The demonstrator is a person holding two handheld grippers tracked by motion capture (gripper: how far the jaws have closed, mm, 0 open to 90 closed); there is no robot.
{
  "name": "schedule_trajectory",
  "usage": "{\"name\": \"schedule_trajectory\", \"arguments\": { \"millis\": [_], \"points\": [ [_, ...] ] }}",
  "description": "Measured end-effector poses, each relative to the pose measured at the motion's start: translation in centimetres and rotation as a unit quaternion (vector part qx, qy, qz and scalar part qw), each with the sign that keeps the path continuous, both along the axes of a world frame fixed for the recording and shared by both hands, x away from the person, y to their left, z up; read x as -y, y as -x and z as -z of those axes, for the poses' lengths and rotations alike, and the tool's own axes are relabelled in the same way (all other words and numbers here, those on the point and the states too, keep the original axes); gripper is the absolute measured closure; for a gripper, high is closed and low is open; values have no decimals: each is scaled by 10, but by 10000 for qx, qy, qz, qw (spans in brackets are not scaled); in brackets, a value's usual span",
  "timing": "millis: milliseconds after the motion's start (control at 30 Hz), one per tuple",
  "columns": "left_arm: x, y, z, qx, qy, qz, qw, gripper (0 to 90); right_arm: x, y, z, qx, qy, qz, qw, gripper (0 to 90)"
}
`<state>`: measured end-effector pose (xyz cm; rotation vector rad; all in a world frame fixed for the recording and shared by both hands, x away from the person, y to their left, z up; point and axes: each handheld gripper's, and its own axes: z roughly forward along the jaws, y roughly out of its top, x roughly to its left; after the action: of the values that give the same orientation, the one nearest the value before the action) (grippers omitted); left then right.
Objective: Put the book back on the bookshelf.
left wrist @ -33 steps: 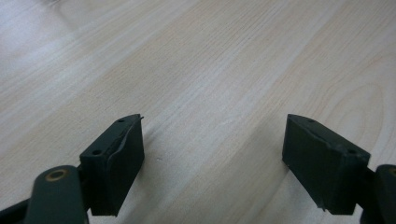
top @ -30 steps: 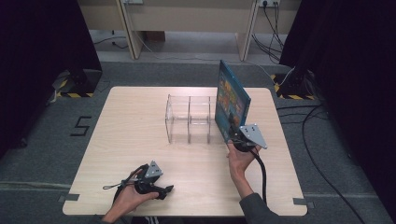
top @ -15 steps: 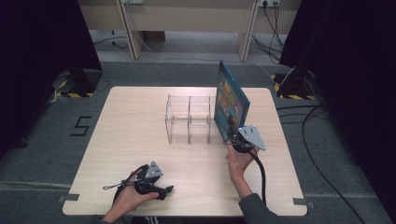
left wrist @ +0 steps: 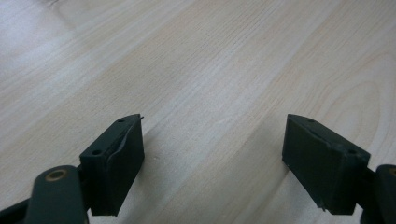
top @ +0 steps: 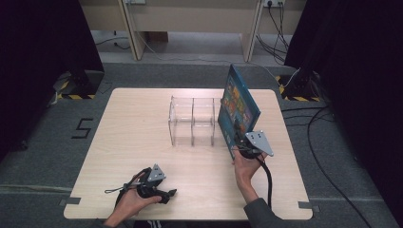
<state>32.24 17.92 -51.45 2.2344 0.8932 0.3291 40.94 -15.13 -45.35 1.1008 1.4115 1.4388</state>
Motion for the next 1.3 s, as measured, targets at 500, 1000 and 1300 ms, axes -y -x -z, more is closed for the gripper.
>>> {"name": "schedule_trajectory", "arguments": {
  "millis": [500, 1000, 1300],
  "points": [
    [0, 0, 0, 1, -1, -3, 10000, 199, 12, 16, -6, -312, 190, -313, 9988, 583],
    [0, 1, 2, 21, 18, 112, 9999, 167, 30, 41, -6, -738, 216, -694, 9946, 455],
    [0, 3, 4, 81, 52, 154, 9998, 133, 40, 54, -4, -872, 297, -797, 9926, 444]
  ]
}}
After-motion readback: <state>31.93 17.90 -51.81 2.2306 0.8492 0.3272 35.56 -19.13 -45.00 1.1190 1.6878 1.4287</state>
